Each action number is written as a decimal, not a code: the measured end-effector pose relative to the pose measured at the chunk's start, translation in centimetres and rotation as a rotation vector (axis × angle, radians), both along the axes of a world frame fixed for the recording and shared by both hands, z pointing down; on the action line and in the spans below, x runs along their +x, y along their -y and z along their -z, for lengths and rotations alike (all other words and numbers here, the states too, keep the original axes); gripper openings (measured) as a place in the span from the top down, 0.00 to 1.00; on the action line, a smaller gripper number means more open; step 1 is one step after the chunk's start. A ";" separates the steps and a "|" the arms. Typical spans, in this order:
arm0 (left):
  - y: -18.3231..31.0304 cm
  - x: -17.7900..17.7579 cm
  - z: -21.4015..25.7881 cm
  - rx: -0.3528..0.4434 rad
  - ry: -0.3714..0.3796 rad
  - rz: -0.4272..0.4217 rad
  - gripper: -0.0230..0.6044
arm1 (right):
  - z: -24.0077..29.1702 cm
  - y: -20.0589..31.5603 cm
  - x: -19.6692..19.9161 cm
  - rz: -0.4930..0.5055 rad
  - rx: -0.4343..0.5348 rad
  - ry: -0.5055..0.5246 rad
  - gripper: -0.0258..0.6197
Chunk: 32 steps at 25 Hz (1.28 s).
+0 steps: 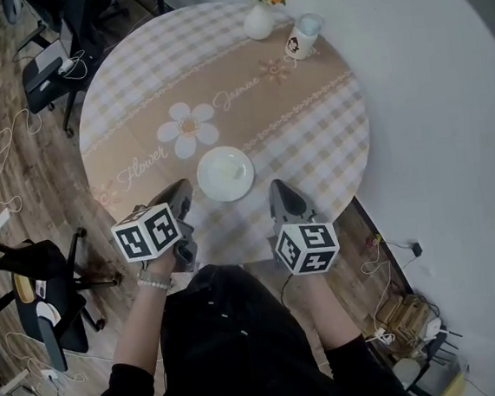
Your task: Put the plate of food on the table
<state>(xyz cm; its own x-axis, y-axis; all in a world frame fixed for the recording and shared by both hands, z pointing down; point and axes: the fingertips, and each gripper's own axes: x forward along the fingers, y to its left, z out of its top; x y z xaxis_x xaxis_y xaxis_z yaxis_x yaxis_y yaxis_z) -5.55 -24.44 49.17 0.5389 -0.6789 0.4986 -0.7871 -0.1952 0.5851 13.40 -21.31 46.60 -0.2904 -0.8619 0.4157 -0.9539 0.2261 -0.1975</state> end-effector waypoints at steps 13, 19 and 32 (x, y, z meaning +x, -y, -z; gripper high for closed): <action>-1.7 1.3 11.9 0.415 0.209 -0.120 0.96 | 12.2 -1.7 -2.3 0.090 0.338 -0.161 0.96; -2.6 1.5 16.1 0.556 0.264 -0.130 0.96 | 14.7 -2.3 -3.0 0.114 0.385 -0.168 0.96; -4.1 1.0 20.0 0.644 0.297 -0.104 0.96 | 17.8 -3.2 -3.5 0.117 0.434 -0.144 0.96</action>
